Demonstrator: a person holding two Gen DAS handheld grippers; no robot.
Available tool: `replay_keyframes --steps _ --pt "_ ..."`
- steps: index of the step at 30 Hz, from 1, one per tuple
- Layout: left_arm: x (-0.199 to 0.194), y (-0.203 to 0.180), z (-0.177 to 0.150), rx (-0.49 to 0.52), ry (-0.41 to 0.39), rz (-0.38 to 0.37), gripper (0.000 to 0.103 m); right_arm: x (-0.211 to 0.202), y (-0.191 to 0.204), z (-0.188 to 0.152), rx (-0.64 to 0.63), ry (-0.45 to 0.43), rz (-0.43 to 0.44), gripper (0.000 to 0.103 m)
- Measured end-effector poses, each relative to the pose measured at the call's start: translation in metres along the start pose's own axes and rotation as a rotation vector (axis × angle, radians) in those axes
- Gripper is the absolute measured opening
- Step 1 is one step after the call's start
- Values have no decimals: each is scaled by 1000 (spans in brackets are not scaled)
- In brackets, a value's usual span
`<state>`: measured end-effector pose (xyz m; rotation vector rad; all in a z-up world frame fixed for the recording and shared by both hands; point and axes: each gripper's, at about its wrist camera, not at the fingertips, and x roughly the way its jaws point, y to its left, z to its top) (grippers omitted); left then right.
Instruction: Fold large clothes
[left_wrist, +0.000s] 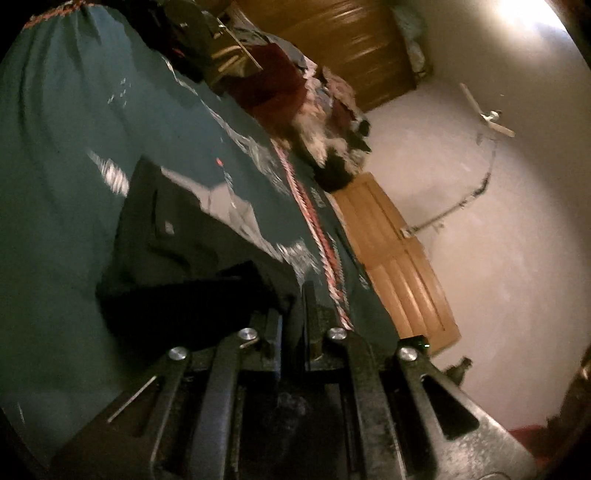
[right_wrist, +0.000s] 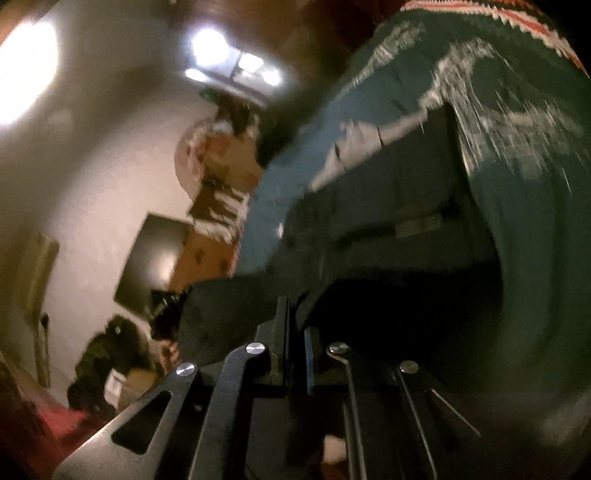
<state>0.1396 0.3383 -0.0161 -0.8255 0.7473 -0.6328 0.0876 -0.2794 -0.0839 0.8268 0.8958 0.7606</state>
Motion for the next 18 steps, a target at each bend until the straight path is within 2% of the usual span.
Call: replay_keyframes --steps 4,7,9,10,12,14,18 --pt "44 32 41 -60 -1 80 10 22 -20 81 4 -22 -38 9" --pt "79 78 62 -140 17 189 27 54 -50 140 23 0 -89 14" --pt "103 120 65 -237 54 282 39 75 -75 170 35 20 -159 24" --pt "110 132 65 -257 64 336 41 84 -90 182 46 25 -208 25" --pt "118 146 67 -249 68 397 43 95 -116 198 70 8 -299 26" --pt "117 147 68 -228 50 395 46 103 -136 202 88 14 -333 27" --pt "105 133 70 -164 -14 422 55 123 -146 189 28 86 -393 27"
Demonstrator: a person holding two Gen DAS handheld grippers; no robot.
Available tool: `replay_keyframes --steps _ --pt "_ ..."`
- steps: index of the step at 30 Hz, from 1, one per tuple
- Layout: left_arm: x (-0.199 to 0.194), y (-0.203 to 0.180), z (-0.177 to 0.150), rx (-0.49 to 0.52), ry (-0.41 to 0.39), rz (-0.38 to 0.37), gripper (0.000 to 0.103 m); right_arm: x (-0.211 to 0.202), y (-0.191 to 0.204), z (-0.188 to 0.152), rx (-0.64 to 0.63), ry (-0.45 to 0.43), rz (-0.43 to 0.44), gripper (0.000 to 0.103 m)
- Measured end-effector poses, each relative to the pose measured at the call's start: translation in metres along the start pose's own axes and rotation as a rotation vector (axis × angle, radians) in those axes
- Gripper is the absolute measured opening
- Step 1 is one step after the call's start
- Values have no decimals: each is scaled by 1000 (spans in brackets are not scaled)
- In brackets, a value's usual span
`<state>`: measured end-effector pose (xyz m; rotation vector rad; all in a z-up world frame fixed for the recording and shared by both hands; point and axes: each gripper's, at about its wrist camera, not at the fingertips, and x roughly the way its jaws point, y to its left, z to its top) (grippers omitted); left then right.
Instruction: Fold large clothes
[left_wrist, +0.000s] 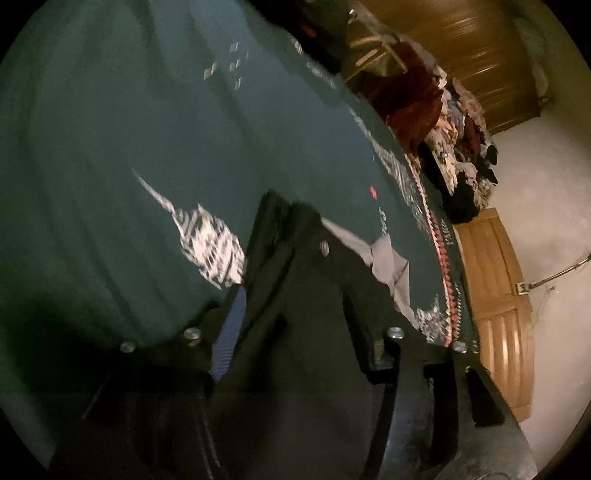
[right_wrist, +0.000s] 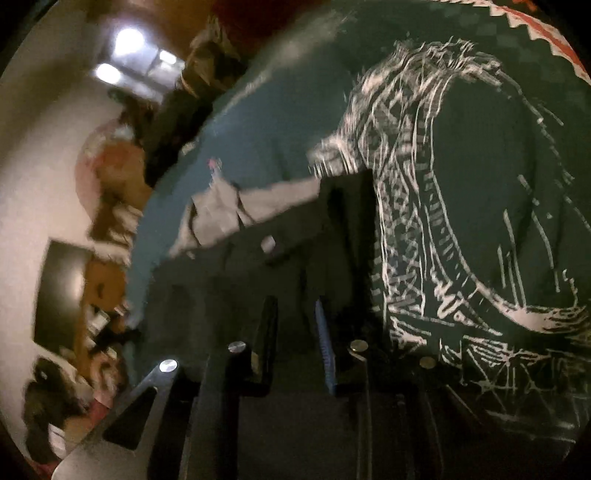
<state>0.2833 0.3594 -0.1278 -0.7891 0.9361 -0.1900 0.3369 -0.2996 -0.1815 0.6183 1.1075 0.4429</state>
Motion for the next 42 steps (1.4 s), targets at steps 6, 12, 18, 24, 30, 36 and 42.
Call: replay_keyframes --steps 6,12,18,24,30,36,42 --pt "-16 -63 -43 331 -42 113 56 3 35 -21 -141 -53 -169 27" --pt "51 -111 -129 499 164 -9 58 40 141 -81 -333 -55 -29 27" --pt "23 -41 -107 308 99 39 52 121 191 -133 -551 71 -88 31" --pt "-62 36 -71 177 -69 280 56 68 122 -108 -424 3 -183 13" --pt "-97 -18 -110 328 -145 305 71 -26 92 -135 -342 -139 -465 39" --pt "-6 -88 -221 591 -107 416 78 -52 123 -237 -395 -217 -495 80" --pt "35 -88 -242 544 -64 511 103 -21 96 -287 -335 -166 -551 81"
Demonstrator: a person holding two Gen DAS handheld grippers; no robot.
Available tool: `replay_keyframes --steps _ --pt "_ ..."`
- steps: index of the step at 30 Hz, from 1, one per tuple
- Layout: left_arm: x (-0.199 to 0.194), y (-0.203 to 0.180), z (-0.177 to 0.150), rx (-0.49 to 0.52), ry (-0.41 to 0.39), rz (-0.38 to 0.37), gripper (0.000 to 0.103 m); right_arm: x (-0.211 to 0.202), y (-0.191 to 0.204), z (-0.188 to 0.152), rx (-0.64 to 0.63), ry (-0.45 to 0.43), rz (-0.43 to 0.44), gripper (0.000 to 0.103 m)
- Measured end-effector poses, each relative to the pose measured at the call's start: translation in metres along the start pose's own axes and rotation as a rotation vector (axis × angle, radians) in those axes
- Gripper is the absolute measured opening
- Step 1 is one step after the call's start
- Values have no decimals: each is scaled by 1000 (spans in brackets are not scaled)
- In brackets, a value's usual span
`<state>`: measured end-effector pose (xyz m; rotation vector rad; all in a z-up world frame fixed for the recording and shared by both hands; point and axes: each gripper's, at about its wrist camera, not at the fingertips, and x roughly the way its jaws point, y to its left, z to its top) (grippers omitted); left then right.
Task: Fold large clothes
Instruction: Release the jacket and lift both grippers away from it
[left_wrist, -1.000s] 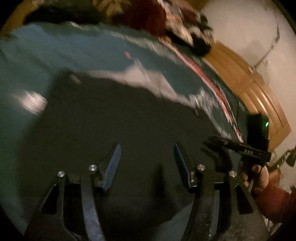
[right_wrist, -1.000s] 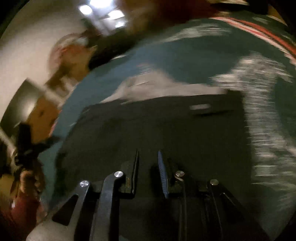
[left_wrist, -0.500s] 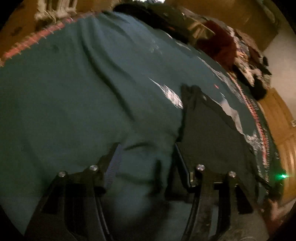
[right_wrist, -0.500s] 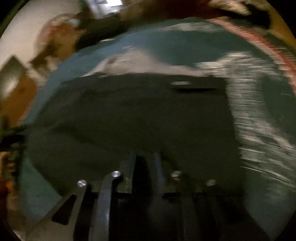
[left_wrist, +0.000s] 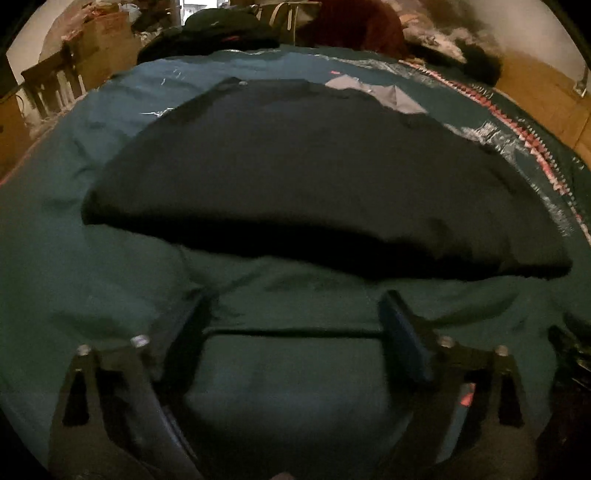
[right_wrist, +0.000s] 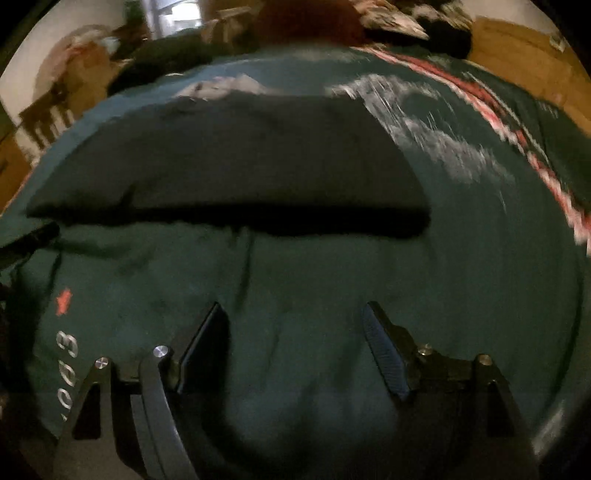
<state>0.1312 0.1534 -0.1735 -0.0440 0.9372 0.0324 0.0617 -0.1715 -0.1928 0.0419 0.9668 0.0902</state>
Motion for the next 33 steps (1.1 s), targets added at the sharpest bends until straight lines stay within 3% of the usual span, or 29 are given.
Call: replay_keyframes --steps 3,4,5,13,19,26,30,33 --pt "6 -1 4 33 45 26 103 0 -1 -7 4 -14 -14 90" --pt "2 -8 0 41 50 35 103 3 0 -7 -1 -4 -17 101" --pt "4 -10 1 46 53 44 103 5 1 -7 -9 5 -24 103" --pt "12 -29 -4 70 58 131 103 12 5 -11 19 -43 -75 103" --pt "13 -27 -9 80 5 111 103 17 3 -9 33 -56 -69 103" --pt "11 -26 -6 77 18 105 103 17 3 -9 32 -62 -68 103" --pt "-13 -31 4 77 41 136 103 12 7 1 -24 6 -70 103" --pt "-70 -48 20 104 -42 159 103 -11 11 12 -30 12 -44 103"
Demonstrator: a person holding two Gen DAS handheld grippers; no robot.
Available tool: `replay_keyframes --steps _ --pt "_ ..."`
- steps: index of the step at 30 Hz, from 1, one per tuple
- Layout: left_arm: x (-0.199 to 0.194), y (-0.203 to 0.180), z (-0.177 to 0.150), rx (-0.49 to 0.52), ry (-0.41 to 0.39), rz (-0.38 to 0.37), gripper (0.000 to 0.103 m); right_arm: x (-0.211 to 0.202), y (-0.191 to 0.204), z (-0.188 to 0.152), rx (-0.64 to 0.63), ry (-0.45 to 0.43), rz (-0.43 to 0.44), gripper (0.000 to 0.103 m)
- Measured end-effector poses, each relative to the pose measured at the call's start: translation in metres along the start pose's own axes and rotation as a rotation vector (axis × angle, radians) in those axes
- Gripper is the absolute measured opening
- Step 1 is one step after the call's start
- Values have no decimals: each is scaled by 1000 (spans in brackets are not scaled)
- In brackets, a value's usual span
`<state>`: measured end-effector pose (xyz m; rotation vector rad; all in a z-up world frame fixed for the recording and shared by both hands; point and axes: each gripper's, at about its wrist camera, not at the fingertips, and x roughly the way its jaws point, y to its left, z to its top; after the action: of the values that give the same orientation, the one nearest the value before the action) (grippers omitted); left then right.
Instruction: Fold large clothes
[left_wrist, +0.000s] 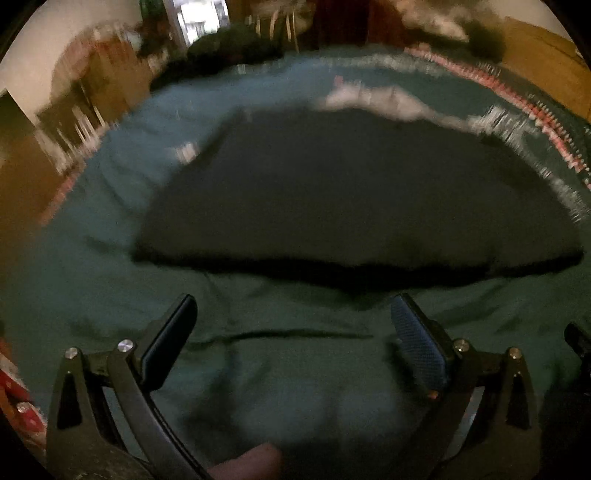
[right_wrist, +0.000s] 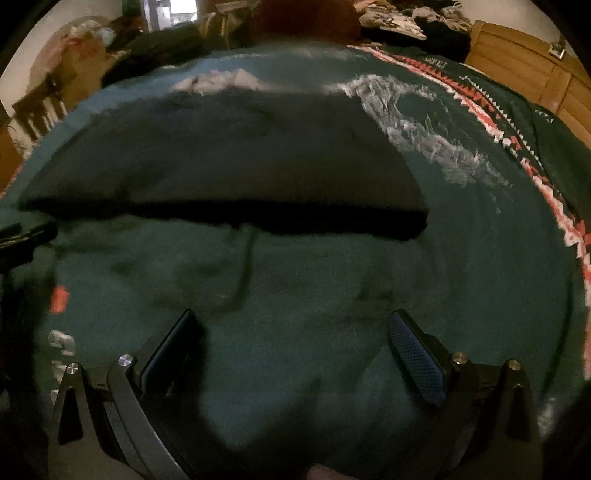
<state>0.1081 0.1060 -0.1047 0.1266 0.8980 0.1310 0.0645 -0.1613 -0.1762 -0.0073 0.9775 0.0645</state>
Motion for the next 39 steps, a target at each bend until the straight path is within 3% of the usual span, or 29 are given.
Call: replay_keyframes --steps 3,7,10,15,22,30,39 --pt "-62 -7 16 5 -74 -16 103 -47 8 16 4 -58 8 103" --pt "-127 -7 25 -28 -92 -79 103 -129 22 38 18 -186 45 103" --pt "-151 -6 24 -48 -77 -117 103 -171 32 43 24 -215 79 103" --pt "-175 -8 15 -53 -91 -97 103 -211 41 39 27 -225 24 103" --pt "-189 -10 16 -27 -148 -38 103 -240 51 27 34 -238 -25 103" --pt "-186 -9 9 -29 -141 -7 103 -249 54 32 38 -246 -36 103" --pt "-190 -14 2 -16 -132 -31 103 -248 58 33 27 -252 -56 103"
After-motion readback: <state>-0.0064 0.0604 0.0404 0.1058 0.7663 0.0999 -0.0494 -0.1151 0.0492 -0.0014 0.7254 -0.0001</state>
